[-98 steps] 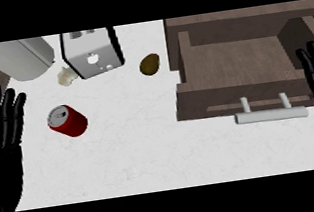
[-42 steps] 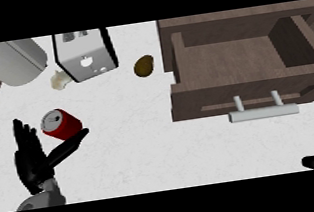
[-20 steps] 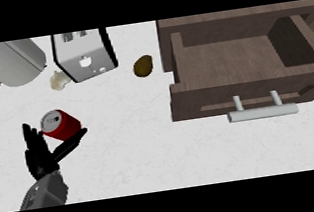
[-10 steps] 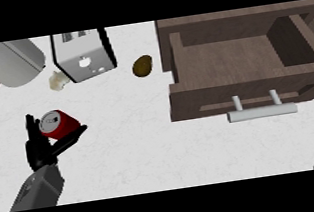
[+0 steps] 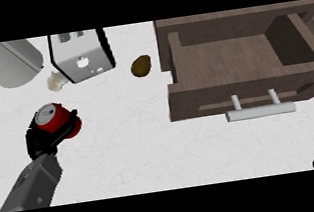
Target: Pick up the can, place it into the drawer and close the drawer
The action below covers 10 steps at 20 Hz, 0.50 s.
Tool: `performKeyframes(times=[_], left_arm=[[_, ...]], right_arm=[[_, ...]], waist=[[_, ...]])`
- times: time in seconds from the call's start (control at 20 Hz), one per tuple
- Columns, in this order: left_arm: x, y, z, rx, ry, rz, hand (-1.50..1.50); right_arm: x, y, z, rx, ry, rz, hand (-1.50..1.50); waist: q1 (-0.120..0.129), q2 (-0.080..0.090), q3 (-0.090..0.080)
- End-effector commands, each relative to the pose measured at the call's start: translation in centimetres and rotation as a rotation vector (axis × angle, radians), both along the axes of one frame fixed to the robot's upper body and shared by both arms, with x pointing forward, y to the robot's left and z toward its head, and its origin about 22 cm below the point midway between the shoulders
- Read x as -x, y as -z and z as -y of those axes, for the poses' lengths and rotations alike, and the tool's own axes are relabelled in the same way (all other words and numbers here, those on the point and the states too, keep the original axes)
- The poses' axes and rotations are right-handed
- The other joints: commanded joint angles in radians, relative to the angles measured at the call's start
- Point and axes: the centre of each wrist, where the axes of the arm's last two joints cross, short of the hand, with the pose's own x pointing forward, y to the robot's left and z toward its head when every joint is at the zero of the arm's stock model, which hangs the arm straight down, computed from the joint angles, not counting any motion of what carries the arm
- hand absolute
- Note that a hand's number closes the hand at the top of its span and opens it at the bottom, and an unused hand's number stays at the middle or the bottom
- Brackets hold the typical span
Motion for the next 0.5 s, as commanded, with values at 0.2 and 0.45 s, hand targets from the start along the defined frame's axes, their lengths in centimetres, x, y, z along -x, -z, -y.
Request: performKeyframes(times=[0.2,0.45], left_arm=[[-2.8,-0.6,6.4,0.006,0.313,0.031,1.5],[-3.6,-1.0,9.0,0.022,0.452,0.057,1.5]], right_arm=[[0.4,0.4,1.3,0.013,-0.002,0.032,-1.5],[-0.6,1.3,1.3,0.006,0.001,0.015,-1.5]], waist=[[-0.006,-0.004,0.002],[-0.004,0.001,0.001]])
